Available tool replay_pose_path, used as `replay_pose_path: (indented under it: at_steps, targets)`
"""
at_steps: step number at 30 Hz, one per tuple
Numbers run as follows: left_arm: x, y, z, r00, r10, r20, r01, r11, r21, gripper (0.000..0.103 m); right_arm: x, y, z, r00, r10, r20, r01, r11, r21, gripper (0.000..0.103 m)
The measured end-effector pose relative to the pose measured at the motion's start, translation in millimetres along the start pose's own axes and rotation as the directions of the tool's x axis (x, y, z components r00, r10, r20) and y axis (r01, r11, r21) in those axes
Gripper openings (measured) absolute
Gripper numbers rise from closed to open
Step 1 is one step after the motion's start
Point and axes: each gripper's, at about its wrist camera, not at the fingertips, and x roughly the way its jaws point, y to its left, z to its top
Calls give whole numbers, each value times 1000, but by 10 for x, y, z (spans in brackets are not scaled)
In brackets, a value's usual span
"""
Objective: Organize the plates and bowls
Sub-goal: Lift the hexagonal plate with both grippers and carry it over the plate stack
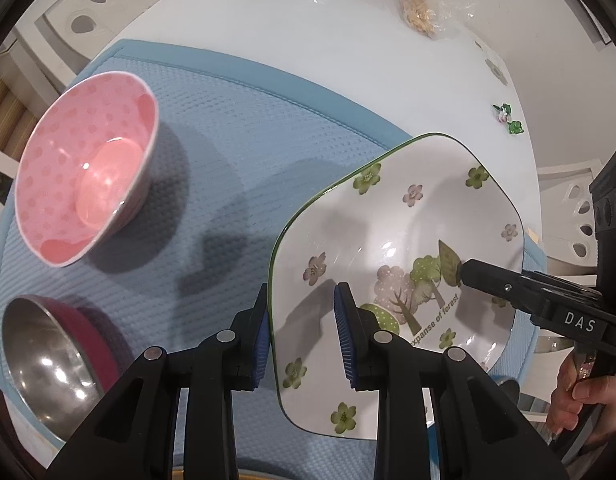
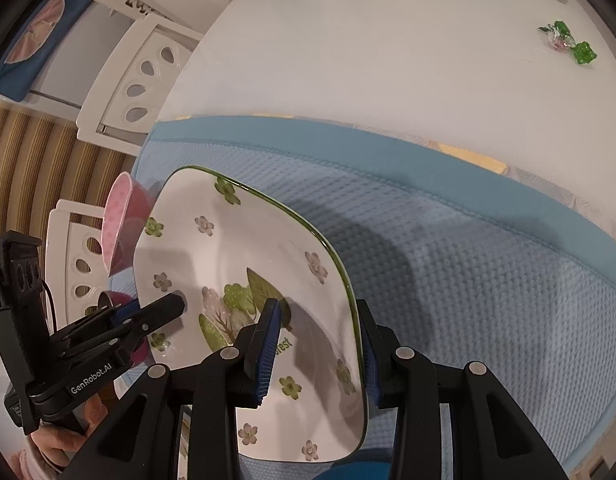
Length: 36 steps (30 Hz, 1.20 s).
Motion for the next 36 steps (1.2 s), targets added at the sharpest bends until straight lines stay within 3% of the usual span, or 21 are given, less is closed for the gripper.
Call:
replay_pose_path:
  at_steps: [21,36]
  targets:
    - [-307,375,-295,999,-52,-16,52,999,16,26,-65,322,-358,1000,15,12,-16,998,67,37]
    - [-559,712,-574,997,-77,-29,78,996,33,28,-121,715,-802,999,30,19,-32,995,95,37]
